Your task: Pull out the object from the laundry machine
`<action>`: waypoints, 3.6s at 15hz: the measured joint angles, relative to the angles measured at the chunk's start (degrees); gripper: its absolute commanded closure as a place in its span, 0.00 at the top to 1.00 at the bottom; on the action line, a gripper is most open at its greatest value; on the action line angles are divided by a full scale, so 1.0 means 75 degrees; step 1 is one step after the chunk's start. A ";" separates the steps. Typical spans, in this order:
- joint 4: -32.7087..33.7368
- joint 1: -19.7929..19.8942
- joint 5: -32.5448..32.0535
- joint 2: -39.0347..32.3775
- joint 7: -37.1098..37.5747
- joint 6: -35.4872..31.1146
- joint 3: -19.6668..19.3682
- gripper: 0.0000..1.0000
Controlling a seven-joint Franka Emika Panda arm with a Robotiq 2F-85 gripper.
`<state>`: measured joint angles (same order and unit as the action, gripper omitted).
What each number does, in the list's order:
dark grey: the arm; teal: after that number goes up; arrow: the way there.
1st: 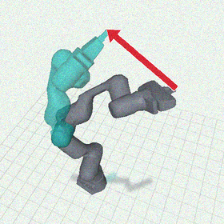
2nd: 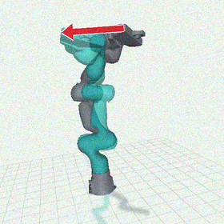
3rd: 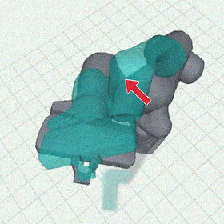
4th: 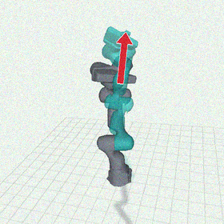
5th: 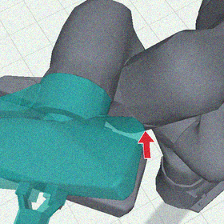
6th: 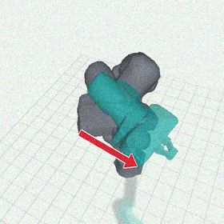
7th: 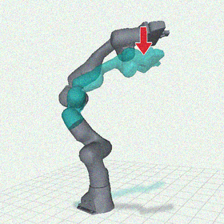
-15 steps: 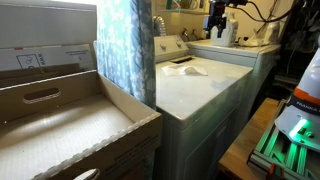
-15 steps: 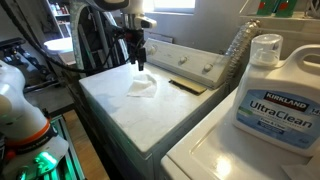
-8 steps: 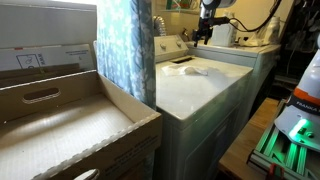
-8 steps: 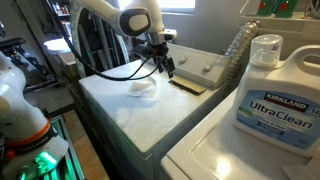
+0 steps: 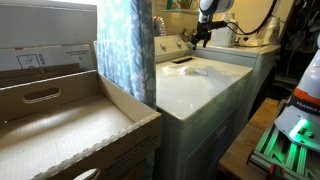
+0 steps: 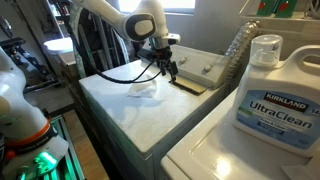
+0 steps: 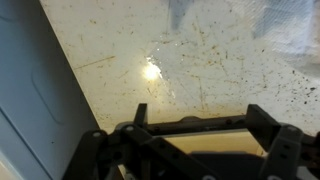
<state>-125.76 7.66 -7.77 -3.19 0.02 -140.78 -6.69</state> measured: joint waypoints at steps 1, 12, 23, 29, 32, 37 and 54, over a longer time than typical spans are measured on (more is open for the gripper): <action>0.0008 0.0012 0.0023 -0.0135 -0.0042 -0.0123 -0.0026 1.00; 0.0407 0.0268 0.1357 -0.1783 -0.1701 -0.2126 0.0164 1.00; 0.1227 0.0575 0.1692 -0.2598 -0.1710 -0.2306 0.0555 1.00; 0.1313 0.0625 0.1693 -0.2708 -0.1717 -0.2281 0.0649 1.00; 0.1317 0.0627 0.1725 -0.2709 -0.1685 -0.2281 0.0649 1.00; 0.1420 0.0643 0.2031 -0.2702 -0.1633 -0.2320 0.0680 1.00; 0.3409 0.0497 0.2496 -0.3452 0.0748 -0.0102 0.0327 1.00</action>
<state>-100.19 11.39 10.95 -29.09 5.63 -141.54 -4.24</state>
